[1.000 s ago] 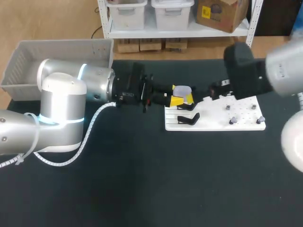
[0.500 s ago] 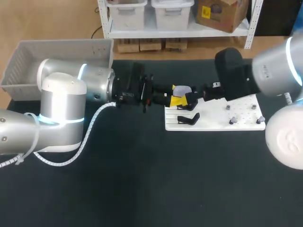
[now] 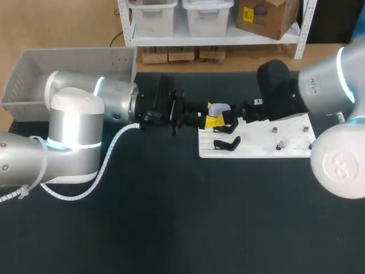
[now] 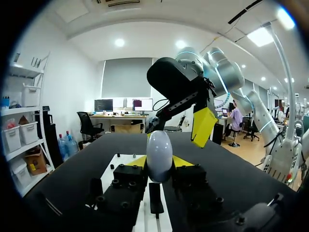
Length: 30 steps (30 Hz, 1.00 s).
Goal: Pick up each earbud case from the left stands, insert the matching earbuds, close the lid, and place the case in the box.
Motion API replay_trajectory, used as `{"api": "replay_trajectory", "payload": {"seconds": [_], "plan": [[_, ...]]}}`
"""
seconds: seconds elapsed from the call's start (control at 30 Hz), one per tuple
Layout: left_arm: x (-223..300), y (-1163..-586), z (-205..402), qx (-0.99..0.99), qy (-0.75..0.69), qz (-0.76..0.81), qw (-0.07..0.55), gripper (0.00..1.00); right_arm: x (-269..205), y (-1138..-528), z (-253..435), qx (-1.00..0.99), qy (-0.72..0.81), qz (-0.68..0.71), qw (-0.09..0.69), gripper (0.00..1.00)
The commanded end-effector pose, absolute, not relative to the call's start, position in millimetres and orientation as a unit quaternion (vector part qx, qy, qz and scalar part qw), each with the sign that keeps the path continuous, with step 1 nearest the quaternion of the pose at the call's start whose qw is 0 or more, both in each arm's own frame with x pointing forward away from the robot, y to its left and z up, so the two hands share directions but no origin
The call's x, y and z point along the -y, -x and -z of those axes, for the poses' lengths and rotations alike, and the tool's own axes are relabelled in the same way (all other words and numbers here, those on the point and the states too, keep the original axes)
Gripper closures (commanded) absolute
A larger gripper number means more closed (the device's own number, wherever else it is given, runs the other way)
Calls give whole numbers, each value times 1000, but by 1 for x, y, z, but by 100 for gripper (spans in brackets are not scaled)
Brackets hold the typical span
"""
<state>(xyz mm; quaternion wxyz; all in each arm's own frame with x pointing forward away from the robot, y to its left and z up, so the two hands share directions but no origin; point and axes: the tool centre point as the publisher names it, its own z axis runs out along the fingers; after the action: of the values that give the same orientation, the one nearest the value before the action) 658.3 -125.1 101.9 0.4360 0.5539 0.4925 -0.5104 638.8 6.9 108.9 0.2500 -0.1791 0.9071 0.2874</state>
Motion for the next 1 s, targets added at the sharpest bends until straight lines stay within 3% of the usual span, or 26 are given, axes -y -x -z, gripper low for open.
{"api": "replay_trajectory", "payload": {"seconds": [0.03, 0.73, 1.0], "plan": [[125, -658, -101, -491, -554, 510, 438, 100, -8, -643, -107, -908, 178, -287, 250, 0], [125, -658, -101, -491, -554, 510, 438, 100, 0, -659, -105, -911, 152, -286, 254, 0], [125, -658, -101, -491, -554, 510, 438, 100, 5, -663, -132, -906, 159, -263, 291, 0]]}}
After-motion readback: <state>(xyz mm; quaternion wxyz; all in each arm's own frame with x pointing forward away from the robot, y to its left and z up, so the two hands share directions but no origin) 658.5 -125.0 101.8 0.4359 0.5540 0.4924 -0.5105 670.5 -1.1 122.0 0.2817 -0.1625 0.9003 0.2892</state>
